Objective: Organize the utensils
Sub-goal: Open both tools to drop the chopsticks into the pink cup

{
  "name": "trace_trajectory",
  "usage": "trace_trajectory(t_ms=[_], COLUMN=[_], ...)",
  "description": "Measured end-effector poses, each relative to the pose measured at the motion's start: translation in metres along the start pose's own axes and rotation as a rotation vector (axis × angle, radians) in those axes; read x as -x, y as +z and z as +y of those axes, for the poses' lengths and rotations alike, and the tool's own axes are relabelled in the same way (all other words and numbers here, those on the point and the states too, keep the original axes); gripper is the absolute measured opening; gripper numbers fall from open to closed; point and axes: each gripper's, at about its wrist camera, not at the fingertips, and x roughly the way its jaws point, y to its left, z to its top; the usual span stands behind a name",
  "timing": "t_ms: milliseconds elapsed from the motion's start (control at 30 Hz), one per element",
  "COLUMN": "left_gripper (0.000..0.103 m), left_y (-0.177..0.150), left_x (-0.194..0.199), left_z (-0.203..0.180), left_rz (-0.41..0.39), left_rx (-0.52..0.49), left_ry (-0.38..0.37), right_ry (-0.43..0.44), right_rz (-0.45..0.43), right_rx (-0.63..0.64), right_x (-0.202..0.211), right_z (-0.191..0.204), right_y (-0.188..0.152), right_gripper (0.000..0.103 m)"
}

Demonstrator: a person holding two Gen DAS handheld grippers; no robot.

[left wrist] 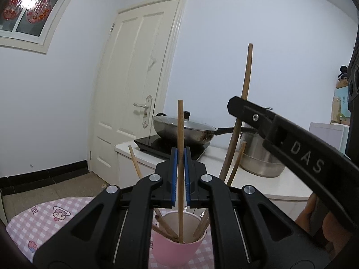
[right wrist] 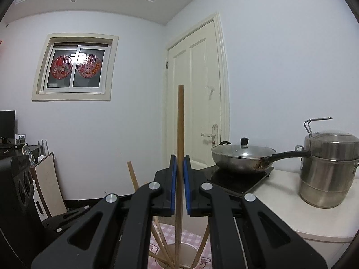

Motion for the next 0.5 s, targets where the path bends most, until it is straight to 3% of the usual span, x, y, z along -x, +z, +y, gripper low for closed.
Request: trace_trajectory(t_ms=[433, 467, 500], left_gripper=[0.007, 0.008, 0.015], left_y=[-0.008, -0.008, -0.007], left_x=[-0.013, -0.014, -0.013], left_z=[0.003, 0.004, 0.004], left_rz=[0.093, 0.097, 0.096], left_rx=[-0.023, -0.023, -0.019], left_ry=[0.003, 0.002, -0.002], right_ry=[-0.016, -0.018, -0.018], right_rz=[0.097, 0.108, 0.115], right_rx=[-0.007, -0.012, -0.018], right_x=[-0.011, -0.012, -0.012], right_z=[-0.001, -0.003, -0.004], right_y=[-0.024, -0.025, -0.026], right_gripper=[0.005, 0.005, 0.005])
